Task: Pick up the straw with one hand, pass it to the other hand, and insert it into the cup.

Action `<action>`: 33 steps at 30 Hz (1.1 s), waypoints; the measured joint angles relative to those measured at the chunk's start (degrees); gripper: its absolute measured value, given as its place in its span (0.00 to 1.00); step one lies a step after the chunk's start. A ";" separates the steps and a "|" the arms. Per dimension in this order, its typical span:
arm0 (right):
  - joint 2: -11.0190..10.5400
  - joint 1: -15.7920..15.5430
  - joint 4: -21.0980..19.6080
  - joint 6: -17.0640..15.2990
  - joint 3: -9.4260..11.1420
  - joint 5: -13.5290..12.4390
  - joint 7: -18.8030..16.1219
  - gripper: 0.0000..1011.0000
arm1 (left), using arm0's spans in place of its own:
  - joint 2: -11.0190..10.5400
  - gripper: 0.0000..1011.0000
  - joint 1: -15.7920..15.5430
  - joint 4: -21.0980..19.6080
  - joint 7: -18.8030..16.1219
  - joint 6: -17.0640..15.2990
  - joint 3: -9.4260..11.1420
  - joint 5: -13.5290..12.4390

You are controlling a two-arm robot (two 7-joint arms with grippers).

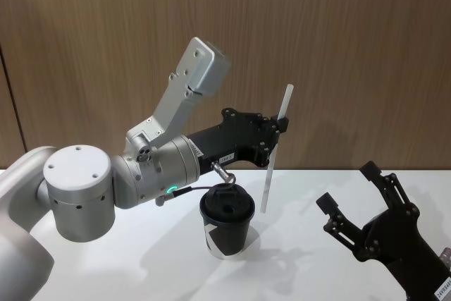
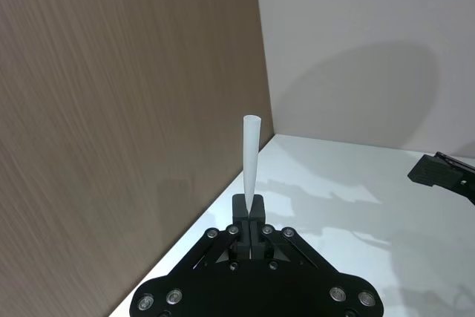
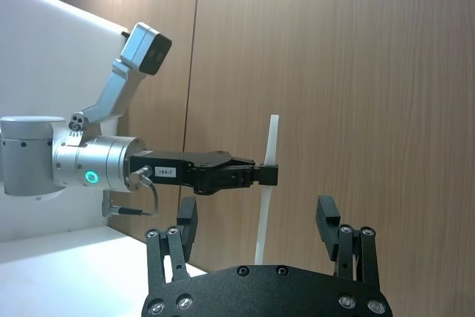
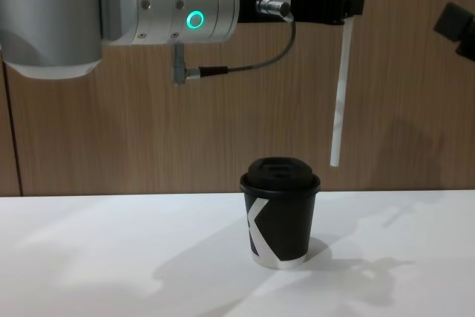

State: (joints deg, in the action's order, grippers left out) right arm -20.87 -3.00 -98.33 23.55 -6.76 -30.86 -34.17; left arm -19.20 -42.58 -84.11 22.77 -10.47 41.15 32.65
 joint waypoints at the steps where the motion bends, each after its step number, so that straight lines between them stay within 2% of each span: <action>1: 0.00 0.00 0.00 0.00 0.00 0.00 0.00 0.99 | 0.00 0.01 0.05 -0.06 0.02 -0.02 -0.03 -0.03; 20: 0.00 0.00 0.00 0.00 0.00 0.00 0.00 0.99 | -0.45 0.01 1.25 -2.08 0.85 -0.31 -0.50 -1.10; 33: 0.00 0.00 0.00 0.00 0.00 0.00 0.00 0.99 | -2.18 0.01 1.17 -2.27 1.50 -0.91 -0.22 -3.71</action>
State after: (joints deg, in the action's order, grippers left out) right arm -20.87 -3.00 -98.33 23.54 -6.76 -30.86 -34.17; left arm -21.39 -41.41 -86.39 24.27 -11.38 40.93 28.95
